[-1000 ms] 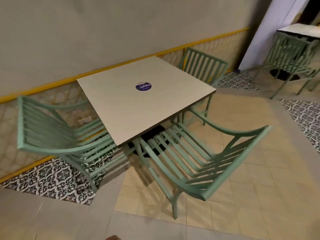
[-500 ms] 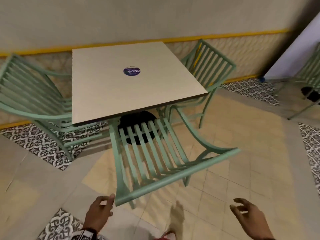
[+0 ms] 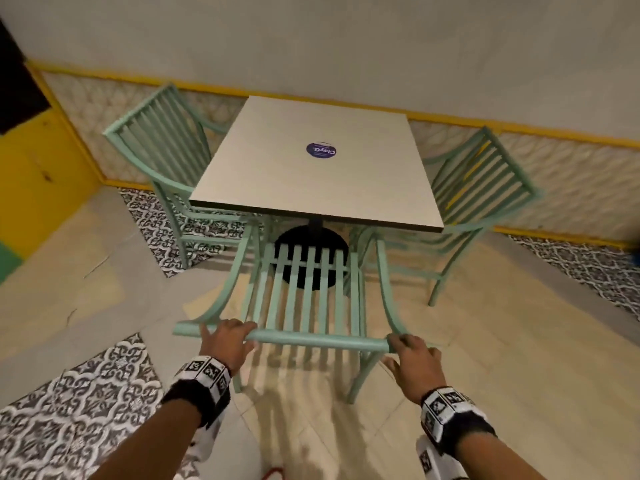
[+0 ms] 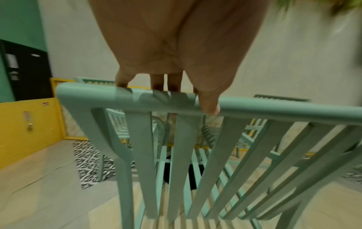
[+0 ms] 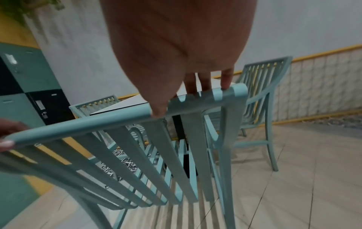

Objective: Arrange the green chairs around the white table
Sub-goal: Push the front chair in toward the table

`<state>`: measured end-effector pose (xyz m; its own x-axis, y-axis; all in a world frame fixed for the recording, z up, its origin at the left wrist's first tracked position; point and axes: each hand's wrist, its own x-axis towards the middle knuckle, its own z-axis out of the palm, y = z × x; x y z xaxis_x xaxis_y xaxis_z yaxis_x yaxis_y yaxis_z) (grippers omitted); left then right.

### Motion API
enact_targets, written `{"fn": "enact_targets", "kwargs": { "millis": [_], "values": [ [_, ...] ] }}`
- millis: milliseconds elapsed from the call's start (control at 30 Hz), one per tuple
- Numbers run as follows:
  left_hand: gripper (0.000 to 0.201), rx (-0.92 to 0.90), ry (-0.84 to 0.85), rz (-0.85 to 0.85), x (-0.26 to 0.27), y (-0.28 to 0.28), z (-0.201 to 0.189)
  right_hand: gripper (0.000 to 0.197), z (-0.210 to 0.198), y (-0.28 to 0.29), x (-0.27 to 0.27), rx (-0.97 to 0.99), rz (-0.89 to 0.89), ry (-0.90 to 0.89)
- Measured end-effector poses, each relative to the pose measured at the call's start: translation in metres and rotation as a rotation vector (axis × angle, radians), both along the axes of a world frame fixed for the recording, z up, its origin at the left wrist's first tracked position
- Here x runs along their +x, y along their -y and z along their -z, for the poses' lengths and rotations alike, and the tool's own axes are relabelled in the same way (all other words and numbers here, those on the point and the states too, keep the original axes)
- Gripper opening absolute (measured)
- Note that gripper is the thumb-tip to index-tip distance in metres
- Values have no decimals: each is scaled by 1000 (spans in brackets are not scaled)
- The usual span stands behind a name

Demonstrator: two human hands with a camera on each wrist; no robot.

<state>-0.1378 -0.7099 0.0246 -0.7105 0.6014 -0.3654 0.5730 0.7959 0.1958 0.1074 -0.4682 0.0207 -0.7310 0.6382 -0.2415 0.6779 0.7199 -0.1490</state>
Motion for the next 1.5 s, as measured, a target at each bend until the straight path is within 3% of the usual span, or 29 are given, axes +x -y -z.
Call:
{"fn": "enact_targets", "kwargs": {
  "millis": [200, 267, 400, 533, 733, 833, 967, 1067, 1167, 1300, 1500],
  "values": [
    [34, -9, 42, -145, 8, -8, 3, 36, 0, -14, 0, 17, 20, 78],
    [35, -8, 70, -154, 7, -10, 6, 45, -1, -21, 1, 7, 9, 95],
    [35, 27, 93, -144, 1, -11, 16, 35, 0, -36, 3, -41, 7, 79],
    [32, 52, 82, -126, -30, -2, 32, 37, 4, -28, -7, -101, 48, 12],
    [21, 96, 64, -141, -84, -1, 54, 83, -1, -17, -35, -221, 87, -32],
    [24, 74, 98, -126, -58, -14, 38, 39, -2, -41, -31, -272, 130, -30],
    [30, 44, 83, -127, -31, -32, 22, 24, -4, -67, -32, -292, 123, -42],
    [28, 21, 91, -127, -45, -31, 20, 20, 2, -62, -38, -269, 123, -101],
    [12, 35, 122, -101, -64, -25, 20, 20, 9, -54, -43, -255, 129, -114],
    [23, 19, 79, -112, -64, -29, 12, 28, 12, -51, -46, -233, 146, -94],
    [20, 24, 81, -80, -66, -21, 17, 44, 11, -42, -45, -228, 129, -78]
  ]
}}
